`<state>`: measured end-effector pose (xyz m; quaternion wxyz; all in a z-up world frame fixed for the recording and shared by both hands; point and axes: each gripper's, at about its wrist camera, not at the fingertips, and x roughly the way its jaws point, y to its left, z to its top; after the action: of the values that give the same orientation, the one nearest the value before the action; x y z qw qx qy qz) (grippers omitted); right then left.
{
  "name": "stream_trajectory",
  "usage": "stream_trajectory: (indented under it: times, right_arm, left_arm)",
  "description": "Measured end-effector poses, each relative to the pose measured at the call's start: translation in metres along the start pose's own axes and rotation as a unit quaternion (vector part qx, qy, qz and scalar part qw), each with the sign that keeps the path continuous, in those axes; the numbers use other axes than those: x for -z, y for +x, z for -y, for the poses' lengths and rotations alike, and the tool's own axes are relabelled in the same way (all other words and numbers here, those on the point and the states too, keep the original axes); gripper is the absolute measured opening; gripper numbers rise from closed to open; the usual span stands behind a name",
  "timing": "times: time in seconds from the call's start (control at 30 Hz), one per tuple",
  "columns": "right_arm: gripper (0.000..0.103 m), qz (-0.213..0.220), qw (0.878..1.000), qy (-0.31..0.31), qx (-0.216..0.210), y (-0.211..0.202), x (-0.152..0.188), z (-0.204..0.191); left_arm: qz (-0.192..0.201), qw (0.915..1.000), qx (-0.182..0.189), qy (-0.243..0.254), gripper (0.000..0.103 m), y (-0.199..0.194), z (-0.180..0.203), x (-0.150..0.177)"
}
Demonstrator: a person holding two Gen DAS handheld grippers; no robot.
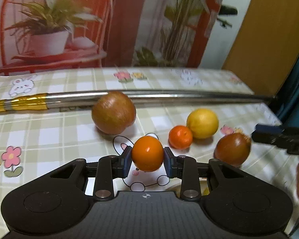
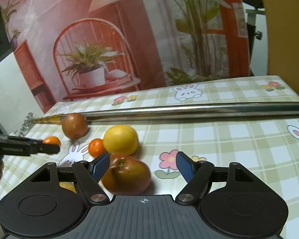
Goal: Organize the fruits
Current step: 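Grasp a small mandarin with the left tool, then grasp a red-brown apple with the right tool while the left tool holds the mandarin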
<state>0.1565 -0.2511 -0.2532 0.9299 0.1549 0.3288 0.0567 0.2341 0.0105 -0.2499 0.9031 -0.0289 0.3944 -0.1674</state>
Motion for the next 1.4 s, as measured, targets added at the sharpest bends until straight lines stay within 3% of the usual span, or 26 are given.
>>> stream_trajectory:
  times: [0.27,0.6,0.87,1.4]
  right_arm:
    - [0.071,-0.052,0.998,-0.001,-0.031,0.023,-0.003,-0.011]
    - [0.066,-0.097,0.994,0.039,-0.039,0.044,-0.001,-0.005]
    - [0.065,-0.089,0.995,0.039,-0.024,0.037,0.0,-0.008]
    - [0.065,-0.038,0.998,0.009,-0.038,-0.034,0.0,-0.043]
  left_arm:
    - [0.035,0.9992,-0.013,-0.016,0.035,-0.041,0.004,0.02]
    - [0.041,0.9983,-0.022,-0.035,0.035,-0.068,0.0,0.041]
    - [0.044,0.9982,-0.021,-0.034,0.035,-0.078,0.005,0.05]
    - [0.074,0.9966,-0.018,-0.031,0.035,-0.125,0.029,0.062]
